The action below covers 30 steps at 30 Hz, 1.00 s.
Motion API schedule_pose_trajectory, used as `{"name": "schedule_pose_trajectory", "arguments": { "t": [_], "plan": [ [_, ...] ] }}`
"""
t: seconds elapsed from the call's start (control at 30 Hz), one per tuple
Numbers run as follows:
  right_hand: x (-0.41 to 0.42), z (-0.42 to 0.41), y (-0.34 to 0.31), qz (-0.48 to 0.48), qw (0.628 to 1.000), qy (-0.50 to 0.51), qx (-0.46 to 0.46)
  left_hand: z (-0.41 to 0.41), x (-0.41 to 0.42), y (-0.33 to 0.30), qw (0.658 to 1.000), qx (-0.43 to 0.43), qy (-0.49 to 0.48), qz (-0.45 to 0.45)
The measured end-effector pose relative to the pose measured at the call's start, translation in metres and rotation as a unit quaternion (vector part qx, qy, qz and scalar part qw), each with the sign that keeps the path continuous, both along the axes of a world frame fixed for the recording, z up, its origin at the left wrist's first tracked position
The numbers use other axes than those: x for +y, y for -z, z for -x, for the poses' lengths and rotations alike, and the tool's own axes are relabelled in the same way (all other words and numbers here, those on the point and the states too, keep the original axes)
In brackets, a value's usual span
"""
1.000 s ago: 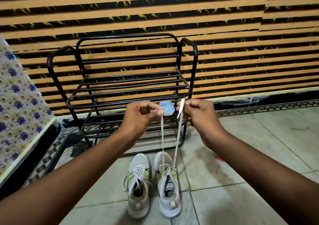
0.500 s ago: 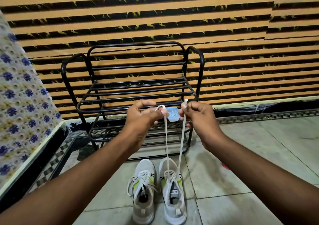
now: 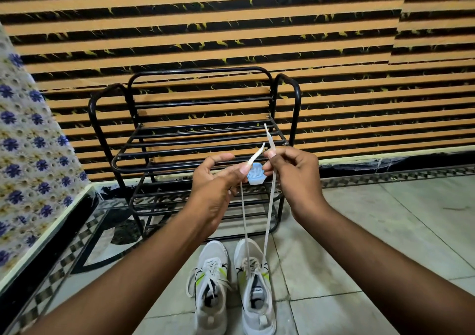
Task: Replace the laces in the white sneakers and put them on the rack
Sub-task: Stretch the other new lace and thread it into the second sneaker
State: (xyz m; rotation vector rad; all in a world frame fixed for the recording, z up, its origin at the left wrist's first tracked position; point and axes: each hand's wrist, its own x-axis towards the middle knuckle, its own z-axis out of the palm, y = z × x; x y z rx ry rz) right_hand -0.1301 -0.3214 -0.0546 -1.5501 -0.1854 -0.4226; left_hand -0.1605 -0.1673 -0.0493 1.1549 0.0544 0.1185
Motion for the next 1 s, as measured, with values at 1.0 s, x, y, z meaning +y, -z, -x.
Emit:
{"name": "schedule_pose_trajectory", "arguments": {
  "t": [1.0],
  "plan": [
    [0.016,0.017,-0.015,-0.063,0.997,0.036,-0.027,0.003,-0.008,-0.022,0.983,-0.085,-0.098,-0.130]
  ]
}}
